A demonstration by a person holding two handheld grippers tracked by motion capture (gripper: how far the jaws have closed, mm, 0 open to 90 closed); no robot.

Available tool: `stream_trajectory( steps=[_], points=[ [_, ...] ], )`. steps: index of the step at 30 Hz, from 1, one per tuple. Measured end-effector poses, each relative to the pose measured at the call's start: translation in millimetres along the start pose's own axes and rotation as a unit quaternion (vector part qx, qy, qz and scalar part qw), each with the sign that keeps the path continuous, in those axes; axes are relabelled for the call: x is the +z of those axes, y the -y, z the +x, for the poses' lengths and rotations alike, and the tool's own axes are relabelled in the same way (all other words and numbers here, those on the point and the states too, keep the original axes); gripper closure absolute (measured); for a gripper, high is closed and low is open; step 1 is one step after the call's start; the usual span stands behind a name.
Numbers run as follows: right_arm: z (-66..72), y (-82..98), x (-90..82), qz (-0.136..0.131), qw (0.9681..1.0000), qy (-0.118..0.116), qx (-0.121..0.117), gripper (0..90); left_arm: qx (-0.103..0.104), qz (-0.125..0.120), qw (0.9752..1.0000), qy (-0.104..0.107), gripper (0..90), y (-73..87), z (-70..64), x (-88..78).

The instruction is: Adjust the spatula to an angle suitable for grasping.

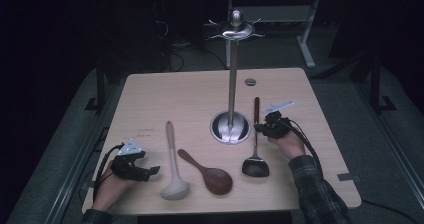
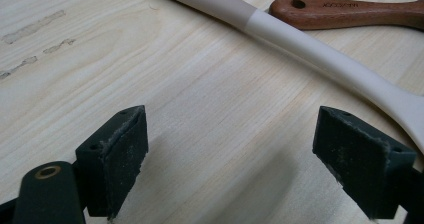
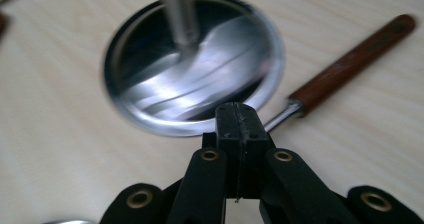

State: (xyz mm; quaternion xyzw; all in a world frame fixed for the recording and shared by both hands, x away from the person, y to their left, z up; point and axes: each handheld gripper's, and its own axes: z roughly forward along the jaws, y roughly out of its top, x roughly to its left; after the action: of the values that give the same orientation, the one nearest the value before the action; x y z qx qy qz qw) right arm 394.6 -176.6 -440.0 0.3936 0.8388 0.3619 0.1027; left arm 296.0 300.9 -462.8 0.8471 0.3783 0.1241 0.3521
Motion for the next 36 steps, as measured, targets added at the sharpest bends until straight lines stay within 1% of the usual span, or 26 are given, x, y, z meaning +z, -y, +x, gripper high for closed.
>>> stream_trajectory(
  steps=[2, 3, 5, 7, 9, 10, 11, 16, 19, 22, 27, 31, 33, 34, 36],
  points=[
    [7.8, 2.3, -1.2, 0.003, 1.0, -0.009, -0.001, 90.0, 0.0, 0.001, 1.0, 0.0, 14.1, -0.1, -0.4, -0.1],
    [11.8, 4.2, -0.9, 0.012, 0.9999, -0.012, -0.003, 90.0, 0.0, 0.0, 1.0, 0.0, 14.1, -0.1, -0.3, -0.1],
    [18.1, 8.4, 1.7, 0.026, 0.9995, -0.012, -0.012, 90.0, 0.0, 0.0, 1.0, 0.0, 14.1, 0.0, -0.5, -0.4],
    [23.5, 12.1, 4.1, 0.033, 0.9992, -0.017, -0.016, 90.0, -0.001, -0.002, 1.0, 0.0, 14.1, 0.1, -0.7, -0.6],
    [29.5, 14.3, 6.0, 0.044, 0.9986, -0.014, -0.025, 89.9, -0.001, -0.001, 1.0, 0.0, 14.1, 0.0, -0.7, -0.6],
    [31.1, 15.0, 6.5, 0.048, 0.9984, -0.012, -0.027, 90.0, 0.0, -0.001, 1.0, 0.0, 14.1, 0.0, -0.6, -0.5],
    [32.4, 15.7, 6.6, 0.051, 0.9983, -0.015, -0.026, 89.9, 0.0, 0.0, 1.0, 0.0, 14.1, 0.0, -0.5, -0.5],
    [35.9, 18.8, 5.3, 0.06, 0.9975, -0.004, -0.036, 89.9, -0.002, -0.001, 1.0, 0.001, 14.1, 0.1, -0.7, -0.8],
    [33.5, 23.9, 1.9, 0.064, 0.9975, -0.001, -0.03, 90.0, -0.002, -0.002, 1.0, 0.001, 14.1, 0.2, -0.7, -0.8],
    [28.7, 29.3, -4.4, 0.067, 0.9973, 0.011, -0.026, 90.0, -0.002, -0.002, 1.0, 0.001, 14.1, 0.1, -0.7, -0.8],
    [19.2, 37.7, -15.8, 0.06, 0.9979, 0.02, -0.012, 90.0, -0.001, -0.002, 1.0, 0.0, 14.1, -0.1, -1.0, -0.9],
    [12.1, 43.3, -24.5, 0.062, 0.9976, 0.029, 0.005, 90.0, -0.002, -0.002, 1.0, 0.001, 14.1, 0.0, -0.9, -1.0],
    [8.0, 46.0, -27.8, 0.057, 0.9978, 0.033, 0.006, 90.0, -0.002, -0.002, 1.0, 0.001, 14.1, 0.0, -0.9, -1.1],
    [7.2, 46.7, -29.8, 0.06, 0.9975, 0.036, 0.009, 89.9, -0.001, -0.002, 1.0, 0.001, 14.1, -0.1, -0.9, -1.2],
    [3.5, 49.4, -33.5, 0.057, 0.9973, 0.044, 0.013, 90.0, -0.001, -0.003, 1.0, 0.001, 14.1, 0.0, -0.8, -1.3]
  ],
)
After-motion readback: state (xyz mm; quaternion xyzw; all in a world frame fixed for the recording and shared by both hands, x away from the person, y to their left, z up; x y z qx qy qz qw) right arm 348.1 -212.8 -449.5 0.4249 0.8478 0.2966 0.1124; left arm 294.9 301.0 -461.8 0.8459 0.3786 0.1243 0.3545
